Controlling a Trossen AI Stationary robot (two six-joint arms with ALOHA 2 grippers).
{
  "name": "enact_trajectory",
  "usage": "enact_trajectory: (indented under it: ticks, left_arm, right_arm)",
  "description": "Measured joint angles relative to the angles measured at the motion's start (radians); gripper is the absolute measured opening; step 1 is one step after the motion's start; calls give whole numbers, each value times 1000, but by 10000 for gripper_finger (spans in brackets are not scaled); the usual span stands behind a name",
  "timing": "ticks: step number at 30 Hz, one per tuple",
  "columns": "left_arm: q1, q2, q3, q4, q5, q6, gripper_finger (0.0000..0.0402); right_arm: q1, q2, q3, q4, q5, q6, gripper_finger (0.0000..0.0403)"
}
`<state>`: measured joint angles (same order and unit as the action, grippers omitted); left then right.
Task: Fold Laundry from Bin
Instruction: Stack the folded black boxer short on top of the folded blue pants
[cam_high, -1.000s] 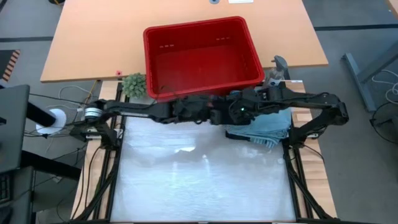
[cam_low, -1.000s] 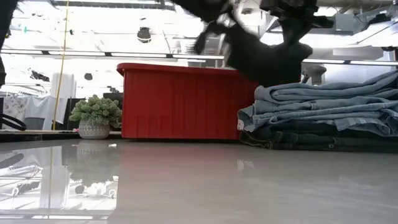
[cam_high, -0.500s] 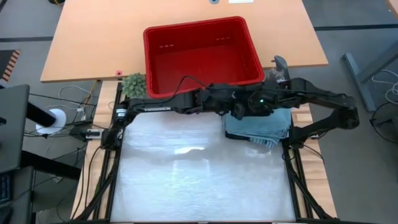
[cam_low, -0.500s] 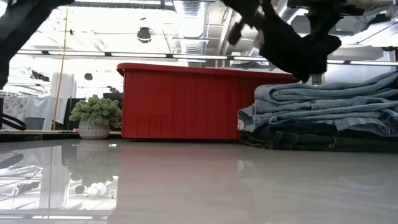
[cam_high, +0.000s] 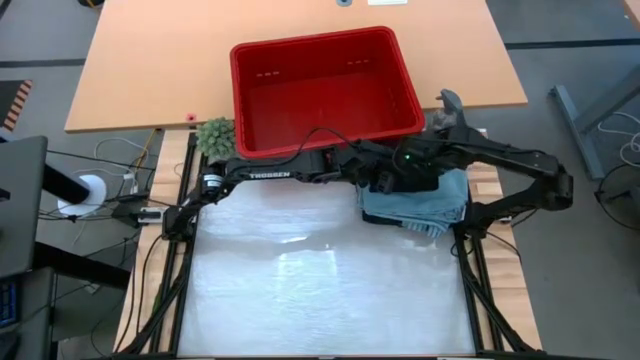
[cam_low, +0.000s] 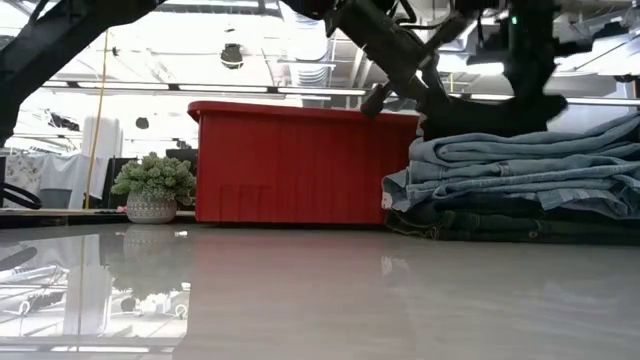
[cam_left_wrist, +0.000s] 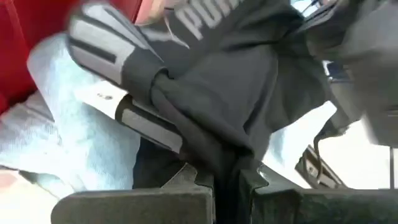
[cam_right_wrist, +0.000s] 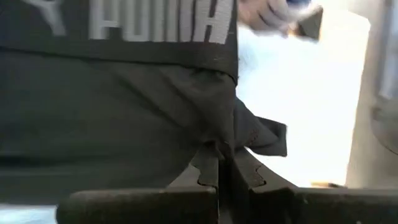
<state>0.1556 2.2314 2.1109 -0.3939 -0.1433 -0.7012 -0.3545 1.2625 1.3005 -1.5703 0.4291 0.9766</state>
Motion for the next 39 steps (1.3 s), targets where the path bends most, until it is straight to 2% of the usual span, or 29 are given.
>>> enact_trajectory:
  ticks: [5,8,14,20,25,30,34,39]
  left_arm:
    - [-2,-2,-12,-22,-2,-15,0]
    - [-6,-2,-25,-31,-18,8,12]
    - [0,-4,-25,19,53,131,88]
    - [30,-4,-25,3,93,128,173]
    - [69,-26,-11,-61,110,145,212]
    - [94,-59,67,-121,119,233,217]
    - [99,-67,138,-258,79,350,218]
    - [98,-152,140,-313,101,445,218]
  right_arm:
    - [-32,1,-105,1,-13,19,31]
    - [-41,3,-129,9,-14,4,55]
    - [-45,2,-133,5,1,-15,113]
    - [-77,-8,-133,-2,-7,-48,176]
    - [-78,-54,-90,5,23,-81,205]
    - [-68,-133,-26,73,41,-96,201]
    - [1,-223,-36,320,66,-145,179]
    - [181,-333,-184,680,262,-173,112]
